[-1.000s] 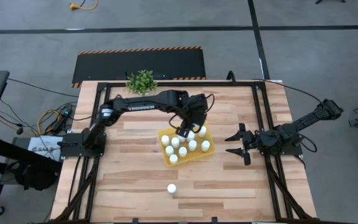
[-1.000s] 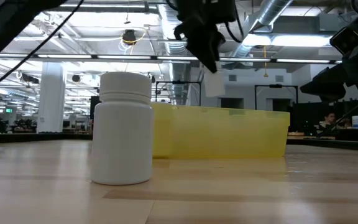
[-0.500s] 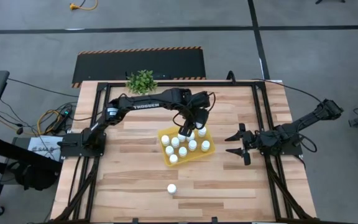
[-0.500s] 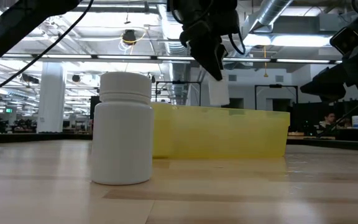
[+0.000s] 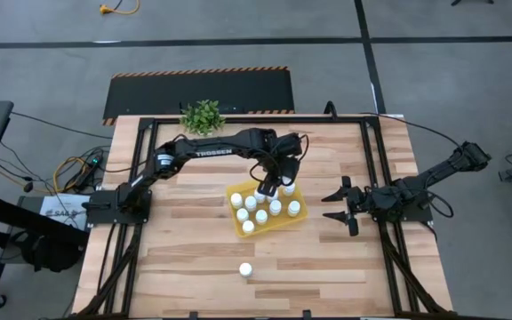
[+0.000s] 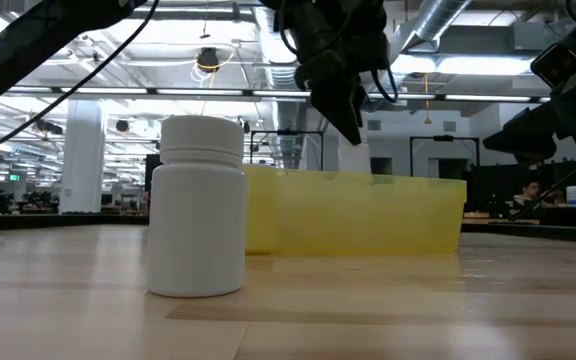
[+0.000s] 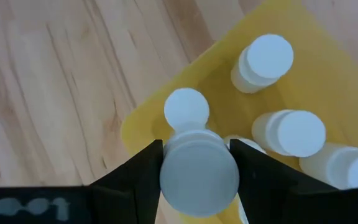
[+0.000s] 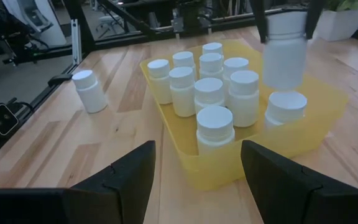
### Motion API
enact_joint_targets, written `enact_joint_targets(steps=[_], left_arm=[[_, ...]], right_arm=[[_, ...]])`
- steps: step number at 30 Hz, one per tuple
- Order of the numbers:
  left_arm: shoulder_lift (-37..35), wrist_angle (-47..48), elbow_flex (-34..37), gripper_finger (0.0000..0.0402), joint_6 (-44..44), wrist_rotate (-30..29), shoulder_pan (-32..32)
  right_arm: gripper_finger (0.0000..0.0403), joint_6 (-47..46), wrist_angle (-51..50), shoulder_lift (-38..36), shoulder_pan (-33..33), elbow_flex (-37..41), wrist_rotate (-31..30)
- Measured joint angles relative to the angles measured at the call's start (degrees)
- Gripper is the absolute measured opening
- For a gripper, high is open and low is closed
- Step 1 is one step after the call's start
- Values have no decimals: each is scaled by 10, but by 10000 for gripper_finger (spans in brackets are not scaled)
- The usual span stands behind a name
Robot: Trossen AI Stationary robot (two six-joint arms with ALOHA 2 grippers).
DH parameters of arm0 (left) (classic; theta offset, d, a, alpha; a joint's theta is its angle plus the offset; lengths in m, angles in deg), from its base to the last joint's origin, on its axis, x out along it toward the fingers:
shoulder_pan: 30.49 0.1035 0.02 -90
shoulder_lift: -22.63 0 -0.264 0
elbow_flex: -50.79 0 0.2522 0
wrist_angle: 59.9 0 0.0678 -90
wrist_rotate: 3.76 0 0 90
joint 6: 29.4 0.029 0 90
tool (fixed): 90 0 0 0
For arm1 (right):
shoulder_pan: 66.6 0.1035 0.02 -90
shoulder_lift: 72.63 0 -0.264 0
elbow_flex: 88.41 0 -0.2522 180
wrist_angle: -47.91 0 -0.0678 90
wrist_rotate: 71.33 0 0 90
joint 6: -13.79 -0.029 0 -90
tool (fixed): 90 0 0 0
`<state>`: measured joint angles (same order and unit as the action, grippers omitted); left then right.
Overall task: Pick and place pill bottles into a basket
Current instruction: Put the white pill bottle into the yellow bin
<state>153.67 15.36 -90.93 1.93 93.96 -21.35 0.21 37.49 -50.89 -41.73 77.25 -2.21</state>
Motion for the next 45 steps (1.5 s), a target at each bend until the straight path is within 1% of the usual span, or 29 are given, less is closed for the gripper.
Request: enact_joint_targets(steps=[10, 20, 27, 34, 41, 45], left_arm=[[4, 8, 0, 164, 5, -24, 5], [7, 7, 0, 164, 5, -25, 10], [33, 5, 0, 164, -9, 7, 12], [33, 3, 0, 164, -11, 13, 14], [43, 5, 0, 164, -14, 37, 17], [42, 2, 0, 164, -15, 36, 17]], right_arm=[[230, 0, -1, 0, 0, 0, 0], [230, 0, -1, 0, 0, 0, 0], [230, 0, 0, 0, 0, 0, 0], [230, 0, 0, 0, 0, 0, 0], [230, 0, 0, 0, 0, 0, 0], [230, 0, 0, 0, 0, 0, 0]])
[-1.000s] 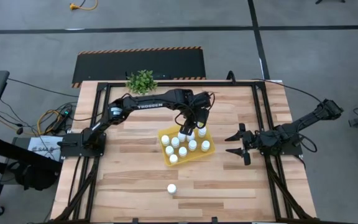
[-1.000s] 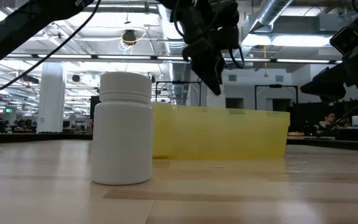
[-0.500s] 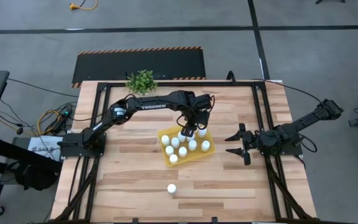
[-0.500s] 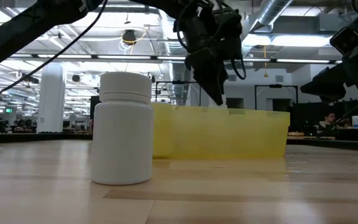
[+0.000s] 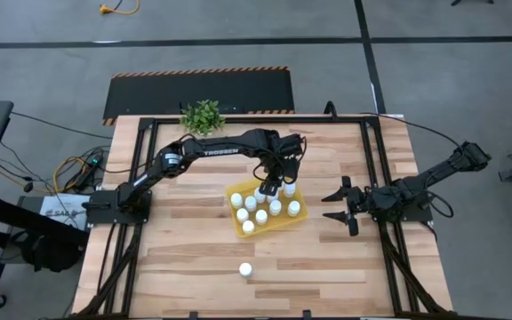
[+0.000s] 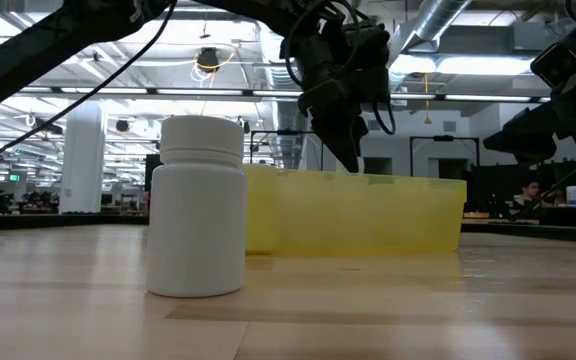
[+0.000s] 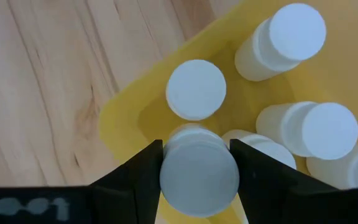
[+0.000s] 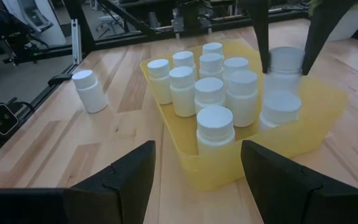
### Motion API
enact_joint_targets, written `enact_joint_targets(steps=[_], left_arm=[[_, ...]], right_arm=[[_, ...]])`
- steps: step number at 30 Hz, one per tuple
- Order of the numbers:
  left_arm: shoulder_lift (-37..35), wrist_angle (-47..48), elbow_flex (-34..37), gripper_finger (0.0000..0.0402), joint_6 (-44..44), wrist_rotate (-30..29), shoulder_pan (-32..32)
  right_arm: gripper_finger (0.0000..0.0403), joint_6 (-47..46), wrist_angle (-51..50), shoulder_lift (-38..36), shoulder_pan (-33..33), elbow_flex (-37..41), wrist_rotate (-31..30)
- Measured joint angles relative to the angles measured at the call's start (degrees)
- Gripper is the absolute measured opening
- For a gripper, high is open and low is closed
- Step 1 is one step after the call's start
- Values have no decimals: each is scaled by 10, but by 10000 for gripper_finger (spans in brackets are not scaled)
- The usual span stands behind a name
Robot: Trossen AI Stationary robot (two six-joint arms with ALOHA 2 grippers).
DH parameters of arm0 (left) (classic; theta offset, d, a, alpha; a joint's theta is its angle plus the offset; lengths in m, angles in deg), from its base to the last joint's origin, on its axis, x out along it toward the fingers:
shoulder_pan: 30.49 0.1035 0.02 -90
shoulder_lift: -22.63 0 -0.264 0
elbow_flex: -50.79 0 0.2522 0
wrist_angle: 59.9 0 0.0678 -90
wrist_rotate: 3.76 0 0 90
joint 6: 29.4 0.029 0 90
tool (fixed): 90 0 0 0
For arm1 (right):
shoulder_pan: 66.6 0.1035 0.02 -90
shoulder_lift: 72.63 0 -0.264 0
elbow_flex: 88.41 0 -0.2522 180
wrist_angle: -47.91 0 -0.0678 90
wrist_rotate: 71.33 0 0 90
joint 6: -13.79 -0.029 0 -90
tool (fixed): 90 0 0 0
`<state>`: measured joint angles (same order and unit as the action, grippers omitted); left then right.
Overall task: Pick and place pill bottles into a basket
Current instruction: Put the white pill bottle into the yellow bin
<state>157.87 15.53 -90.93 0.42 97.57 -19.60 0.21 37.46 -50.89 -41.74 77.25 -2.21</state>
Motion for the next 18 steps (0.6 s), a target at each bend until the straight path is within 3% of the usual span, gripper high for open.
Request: enact_joint_targets(steps=[18], left_arm=[[0, 1, 0, 196, 0, 0, 1]], right_arm=[[230, 0, 0, 0, 0, 0, 0]])
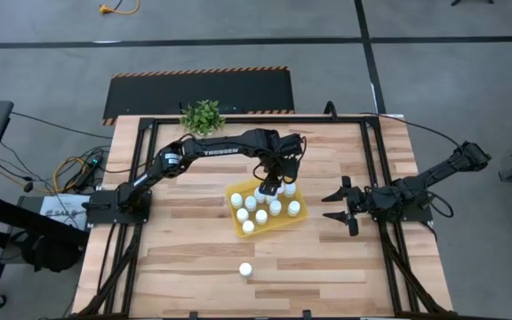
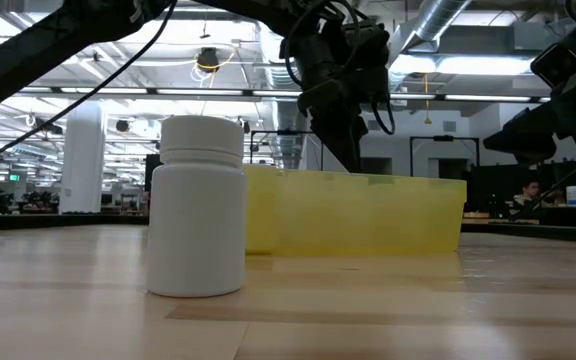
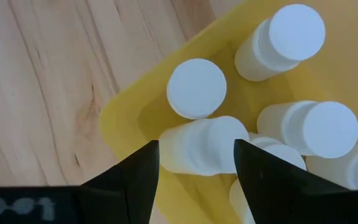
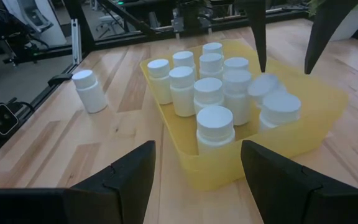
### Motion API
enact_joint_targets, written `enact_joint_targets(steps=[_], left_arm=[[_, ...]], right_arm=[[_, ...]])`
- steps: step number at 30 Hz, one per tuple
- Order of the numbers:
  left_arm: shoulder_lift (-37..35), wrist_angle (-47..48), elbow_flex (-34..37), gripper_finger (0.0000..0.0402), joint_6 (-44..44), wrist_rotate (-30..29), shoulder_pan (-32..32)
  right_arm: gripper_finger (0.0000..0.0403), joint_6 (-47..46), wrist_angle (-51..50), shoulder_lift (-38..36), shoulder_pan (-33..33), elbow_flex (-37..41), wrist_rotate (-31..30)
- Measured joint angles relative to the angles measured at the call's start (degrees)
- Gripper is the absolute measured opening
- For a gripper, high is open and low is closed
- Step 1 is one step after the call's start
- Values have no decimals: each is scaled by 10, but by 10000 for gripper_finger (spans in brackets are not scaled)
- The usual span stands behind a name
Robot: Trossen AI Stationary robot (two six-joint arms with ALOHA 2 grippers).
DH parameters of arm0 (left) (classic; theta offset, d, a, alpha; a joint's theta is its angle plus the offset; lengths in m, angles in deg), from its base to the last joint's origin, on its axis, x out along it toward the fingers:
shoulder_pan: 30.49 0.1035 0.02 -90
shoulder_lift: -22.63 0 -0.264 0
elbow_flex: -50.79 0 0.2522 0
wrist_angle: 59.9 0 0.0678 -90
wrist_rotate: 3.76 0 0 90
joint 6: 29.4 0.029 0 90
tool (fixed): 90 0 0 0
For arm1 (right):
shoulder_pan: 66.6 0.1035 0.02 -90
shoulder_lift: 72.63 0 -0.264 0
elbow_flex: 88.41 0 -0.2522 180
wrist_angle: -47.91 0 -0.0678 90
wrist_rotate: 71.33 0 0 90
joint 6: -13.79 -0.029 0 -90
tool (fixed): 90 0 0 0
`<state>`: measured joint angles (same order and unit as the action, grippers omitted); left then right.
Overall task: Pick and place pill bottles into a basket
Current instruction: Put the white pill bottle into the yellow bin
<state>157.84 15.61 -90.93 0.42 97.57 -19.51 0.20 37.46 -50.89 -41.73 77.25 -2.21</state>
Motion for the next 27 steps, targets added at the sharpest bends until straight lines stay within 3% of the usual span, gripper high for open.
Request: enact_joint_targets(steps=[27], left_arm=[[0, 1, 0, 196, 9, -31, 2]], right_arm=[[230, 0, 0, 0, 0, 0, 0]])
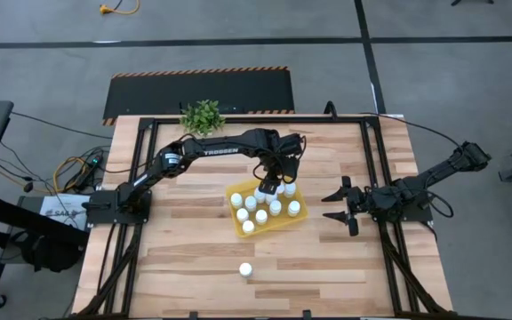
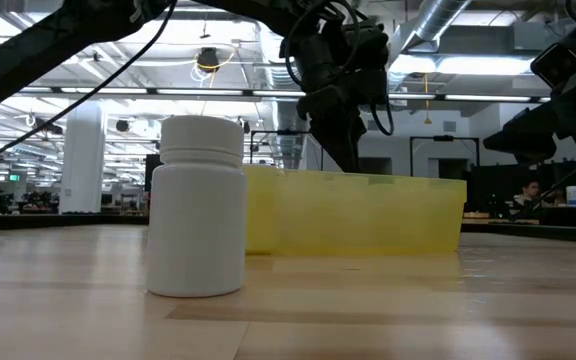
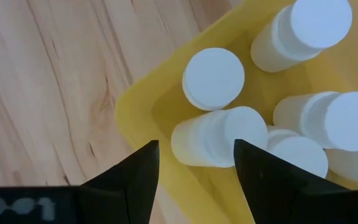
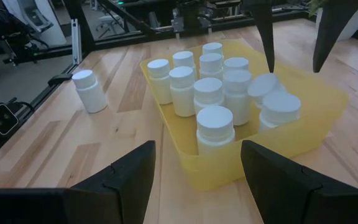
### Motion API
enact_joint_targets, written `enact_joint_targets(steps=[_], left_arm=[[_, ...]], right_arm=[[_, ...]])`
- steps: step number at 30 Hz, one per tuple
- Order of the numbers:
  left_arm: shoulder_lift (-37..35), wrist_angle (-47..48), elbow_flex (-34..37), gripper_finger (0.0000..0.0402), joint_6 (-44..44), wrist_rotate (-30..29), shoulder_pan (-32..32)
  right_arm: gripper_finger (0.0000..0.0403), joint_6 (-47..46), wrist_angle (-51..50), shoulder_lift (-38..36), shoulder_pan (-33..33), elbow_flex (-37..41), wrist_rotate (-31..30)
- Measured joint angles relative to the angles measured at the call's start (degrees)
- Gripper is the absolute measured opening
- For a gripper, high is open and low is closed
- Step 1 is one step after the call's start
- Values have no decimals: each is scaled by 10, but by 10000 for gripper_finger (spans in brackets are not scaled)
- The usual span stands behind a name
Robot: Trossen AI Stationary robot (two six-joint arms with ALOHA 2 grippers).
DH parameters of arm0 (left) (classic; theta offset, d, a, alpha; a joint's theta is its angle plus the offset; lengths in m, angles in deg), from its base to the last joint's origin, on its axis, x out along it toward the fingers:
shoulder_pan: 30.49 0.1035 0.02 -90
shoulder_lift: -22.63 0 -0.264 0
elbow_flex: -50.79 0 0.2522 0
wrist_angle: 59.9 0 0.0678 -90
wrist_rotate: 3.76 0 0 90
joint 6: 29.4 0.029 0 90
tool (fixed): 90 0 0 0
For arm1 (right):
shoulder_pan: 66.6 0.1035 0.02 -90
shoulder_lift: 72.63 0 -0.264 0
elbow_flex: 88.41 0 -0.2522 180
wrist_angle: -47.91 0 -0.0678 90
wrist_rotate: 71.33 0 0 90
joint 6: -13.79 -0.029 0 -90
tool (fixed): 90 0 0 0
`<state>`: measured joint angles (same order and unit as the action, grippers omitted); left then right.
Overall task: Pick and place pill bottles into a basket
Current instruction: Put the white pill bottle into the yellow bin
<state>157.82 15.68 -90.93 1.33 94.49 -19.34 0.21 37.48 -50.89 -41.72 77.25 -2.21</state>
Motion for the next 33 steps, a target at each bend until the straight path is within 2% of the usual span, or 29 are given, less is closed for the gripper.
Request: enact_joint_targets(steps=[33], left_arm=[[-1, 2, 0, 196, 4, -12, -7]], right_arm=[[230, 0, 0, 0, 0, 0, 0]])
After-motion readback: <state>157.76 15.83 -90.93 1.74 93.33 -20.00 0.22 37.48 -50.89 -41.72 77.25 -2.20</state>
